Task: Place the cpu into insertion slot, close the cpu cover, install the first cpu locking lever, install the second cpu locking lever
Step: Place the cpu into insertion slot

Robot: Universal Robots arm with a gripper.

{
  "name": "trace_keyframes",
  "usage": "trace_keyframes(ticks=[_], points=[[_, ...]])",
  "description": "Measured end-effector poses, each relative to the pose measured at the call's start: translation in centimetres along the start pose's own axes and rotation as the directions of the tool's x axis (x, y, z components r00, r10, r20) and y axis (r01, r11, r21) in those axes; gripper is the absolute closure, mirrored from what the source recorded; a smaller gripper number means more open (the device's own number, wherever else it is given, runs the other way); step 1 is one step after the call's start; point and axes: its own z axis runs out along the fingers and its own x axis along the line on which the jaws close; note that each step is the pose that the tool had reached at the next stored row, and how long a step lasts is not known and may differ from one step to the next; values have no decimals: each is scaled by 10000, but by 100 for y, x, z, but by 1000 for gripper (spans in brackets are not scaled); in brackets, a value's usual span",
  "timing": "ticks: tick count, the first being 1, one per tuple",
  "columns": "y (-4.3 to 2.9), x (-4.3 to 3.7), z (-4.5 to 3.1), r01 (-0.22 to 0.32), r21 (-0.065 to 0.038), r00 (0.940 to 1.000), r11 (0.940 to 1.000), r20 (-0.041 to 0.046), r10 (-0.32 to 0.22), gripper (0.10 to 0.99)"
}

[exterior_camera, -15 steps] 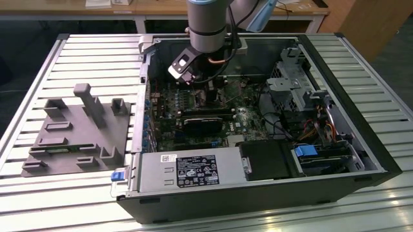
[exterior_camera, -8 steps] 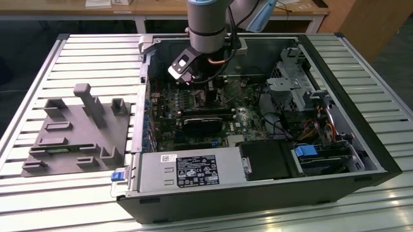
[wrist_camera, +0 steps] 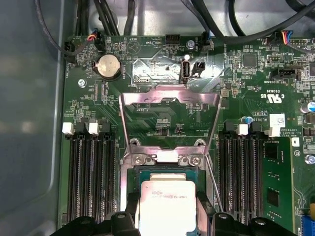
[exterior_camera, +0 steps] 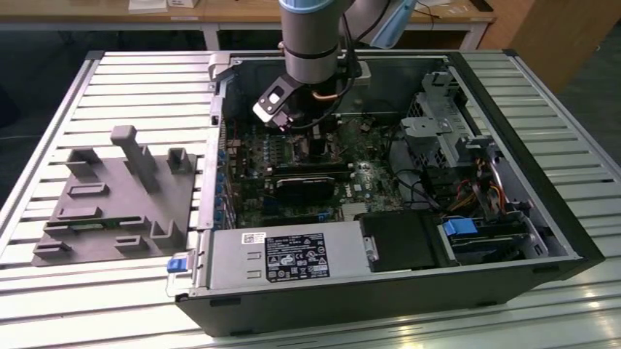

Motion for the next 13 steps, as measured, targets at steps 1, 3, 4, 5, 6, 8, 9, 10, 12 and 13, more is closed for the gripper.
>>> trace_keyframes(ticks=[1, 3, 4, 5, 6, 8, 9, 10, 12, 13], points=[[0, -1, 1, 1, 1, 10000, 10000, 2, -1, 549], [-1, -1, 1, 1, 2, 10000, 10000, 3, -1, 549], [0, 0, 2, 0, 1, 10000, 10000, 2, 0, 549], [0, 0, 2, 1, 1, 10000, 10000, 2, -1, 549], [0, 0, 2, 0, 1, 10000, 10000, 1, 0, 549], [0, 0, 3, 1, 1, 10000, 10000, 1, -1, 549], [0, 0, 3, 1, 1, 10000, 10000, 1, -1, 549], [0, 0, 3, 0, 1, 10000, 10000, 1, 0, 537], [0, 0, 3, 0, 1, 10000, 10000, 1, 0, 537], [0, 0, 3, 1, 0, 10000, 10000, 1, -1, 475]])
